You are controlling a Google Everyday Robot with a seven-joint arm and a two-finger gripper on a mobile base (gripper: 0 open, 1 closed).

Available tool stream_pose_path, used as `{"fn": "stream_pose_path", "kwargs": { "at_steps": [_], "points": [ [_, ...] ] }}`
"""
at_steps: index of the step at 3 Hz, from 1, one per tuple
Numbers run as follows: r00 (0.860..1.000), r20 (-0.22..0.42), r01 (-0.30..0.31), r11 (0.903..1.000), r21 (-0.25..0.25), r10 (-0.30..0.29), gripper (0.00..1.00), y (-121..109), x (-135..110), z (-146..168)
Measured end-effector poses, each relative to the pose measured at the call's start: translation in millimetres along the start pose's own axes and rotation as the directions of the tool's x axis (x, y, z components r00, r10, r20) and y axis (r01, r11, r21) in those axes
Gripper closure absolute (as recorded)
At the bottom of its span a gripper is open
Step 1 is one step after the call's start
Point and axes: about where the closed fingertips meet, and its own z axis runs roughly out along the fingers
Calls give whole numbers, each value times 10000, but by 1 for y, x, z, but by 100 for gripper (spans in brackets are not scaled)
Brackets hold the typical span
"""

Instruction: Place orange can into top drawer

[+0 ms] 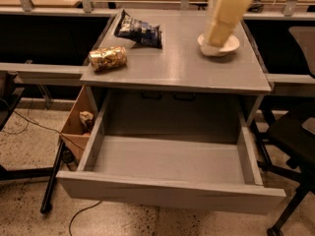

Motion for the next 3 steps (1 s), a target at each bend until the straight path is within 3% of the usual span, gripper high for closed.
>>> {"fn": "stream_pose_path", "kwargs": {
  "at_steps": [2, 3],
  "points": [
    [9904, 1375, 144, 9996, -248, -109, 0, -58, -110, 50],
    [9909, 1345, 148, 9990, -420, -90, 0, -83, -156, 84]
  ]
}}
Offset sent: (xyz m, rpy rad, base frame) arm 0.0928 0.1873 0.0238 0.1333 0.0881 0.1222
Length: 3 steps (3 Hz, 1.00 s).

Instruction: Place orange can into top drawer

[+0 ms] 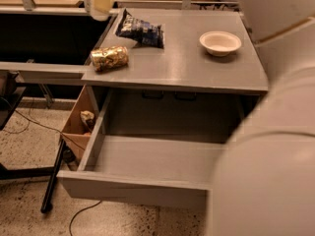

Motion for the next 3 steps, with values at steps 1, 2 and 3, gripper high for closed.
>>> {"fn": "stream_pose_path", "kwargs": {
  "at_steps": [1, 2, 3],
  "points": [
    [9988, 400, 270, 9995, 150, -275, 0, -7, -28, 9],
    [9987, 437, 276, 9996, 102, -280, 0, -10, -32, 20],
    [9981, 535, 303, 9994, -153, -294, 0, -20, -45, 63]
  ]
}}
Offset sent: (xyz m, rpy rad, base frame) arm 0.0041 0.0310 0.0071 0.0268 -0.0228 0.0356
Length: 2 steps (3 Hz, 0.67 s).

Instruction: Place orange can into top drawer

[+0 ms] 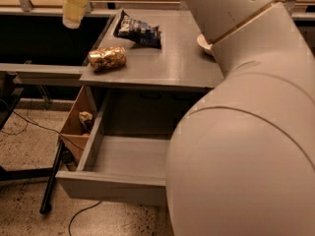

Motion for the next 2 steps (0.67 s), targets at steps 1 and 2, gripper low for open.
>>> {"fn": "stream_pose_path", "kwargs": {
  "at_steps": [1, 2],
  "points": [
    [9998, 124, -168, 9962, -854, 179, 0, 0, 1, 77],
    [9981, 35, -604, 9824, -1767, 620, 0, 10, 24, 148]
  ]
}}
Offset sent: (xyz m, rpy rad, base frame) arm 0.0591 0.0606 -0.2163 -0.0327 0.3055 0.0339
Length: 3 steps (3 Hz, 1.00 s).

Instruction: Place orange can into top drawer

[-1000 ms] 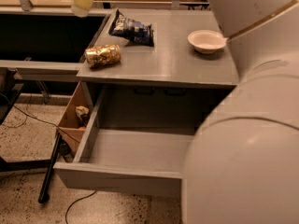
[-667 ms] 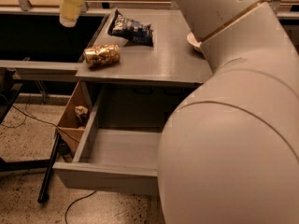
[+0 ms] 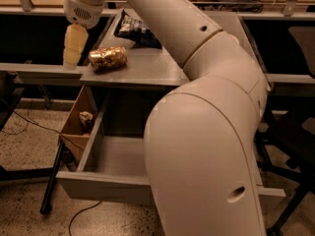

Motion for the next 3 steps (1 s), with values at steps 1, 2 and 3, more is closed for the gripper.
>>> {"fn": "stream_pose_path", "kwargs": {
  "at_steps": [1, 2, 3],
  "points": [
    [9983, -417, -435, 9970, -635, 409, 0, 4, 30, 45],
    [9909, -1121, -856, 9920, -923, 751, 0, 0, 62, 71],
    [9780, -1834, -1148, 9906, -747, 995, 0, -10, 84, 71]
  ]
}}
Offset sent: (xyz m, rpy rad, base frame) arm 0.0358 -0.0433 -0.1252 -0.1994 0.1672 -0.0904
